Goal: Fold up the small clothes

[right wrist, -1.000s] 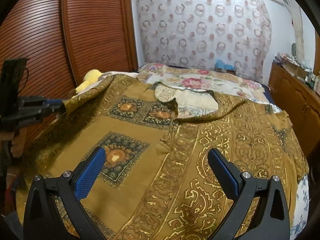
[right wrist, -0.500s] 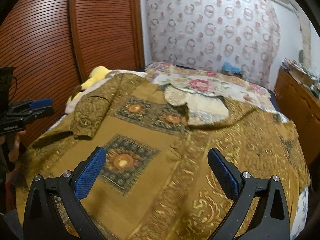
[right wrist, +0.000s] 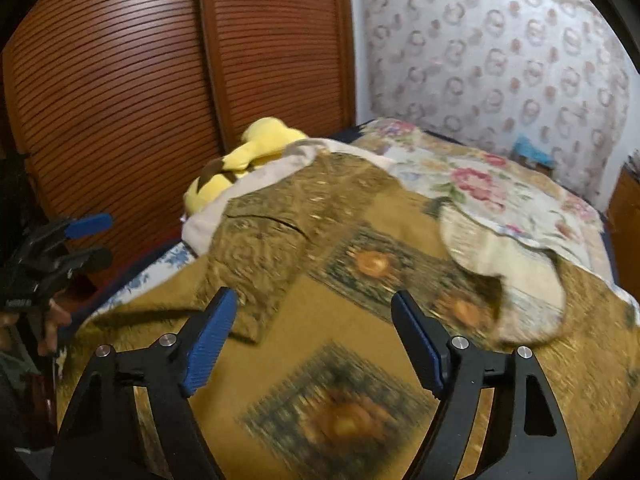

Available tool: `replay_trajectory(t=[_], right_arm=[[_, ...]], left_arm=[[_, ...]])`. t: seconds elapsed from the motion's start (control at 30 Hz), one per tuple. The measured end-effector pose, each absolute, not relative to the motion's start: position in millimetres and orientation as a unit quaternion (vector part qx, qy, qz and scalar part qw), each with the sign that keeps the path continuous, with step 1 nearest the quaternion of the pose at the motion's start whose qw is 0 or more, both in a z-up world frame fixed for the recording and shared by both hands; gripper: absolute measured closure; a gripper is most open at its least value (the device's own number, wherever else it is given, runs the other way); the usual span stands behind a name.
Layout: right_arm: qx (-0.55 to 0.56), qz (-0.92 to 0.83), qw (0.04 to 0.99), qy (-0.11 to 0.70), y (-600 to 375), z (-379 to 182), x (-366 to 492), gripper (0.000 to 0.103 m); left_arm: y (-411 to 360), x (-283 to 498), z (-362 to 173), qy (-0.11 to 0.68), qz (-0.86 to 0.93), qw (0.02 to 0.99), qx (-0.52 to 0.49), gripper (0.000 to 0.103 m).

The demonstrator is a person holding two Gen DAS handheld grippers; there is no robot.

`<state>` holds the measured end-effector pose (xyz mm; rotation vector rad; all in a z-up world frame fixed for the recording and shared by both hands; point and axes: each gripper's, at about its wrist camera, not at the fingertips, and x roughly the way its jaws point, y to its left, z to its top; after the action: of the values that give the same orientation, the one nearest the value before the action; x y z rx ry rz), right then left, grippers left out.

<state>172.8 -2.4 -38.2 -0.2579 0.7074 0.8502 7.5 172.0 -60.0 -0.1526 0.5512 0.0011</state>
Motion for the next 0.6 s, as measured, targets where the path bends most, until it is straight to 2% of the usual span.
replay_trajectory(t=[0.33, 0.43, 0.53, 0.6], right_arm=[[-0.132, 0.439, 0.814, 0.356, 69, -52, 173, 0.027], [-0.161, 0.435, 0.810, 0.358, 87, -60, 171, 0.033], [-0.189, 0.421, 0.811, 0.361, 98, -68, 173, 0.045], [-0.195, 0.414, 0.812, 0.362, 99, -71, 178, 0.059]], left_arm=[[184, -1, -65, 0.273, 0.012, 0.959, -0.077, 0.023], [185, -2, -69, 0.276, 0.012, 0.958, -0.077, 0.023], [184, -2, -70, 0.278, 0.009, 0.958, -0.076, 0.023], [181, -1, -71, 0.279, 0.008, 0.957, -0.074, 0.023]])
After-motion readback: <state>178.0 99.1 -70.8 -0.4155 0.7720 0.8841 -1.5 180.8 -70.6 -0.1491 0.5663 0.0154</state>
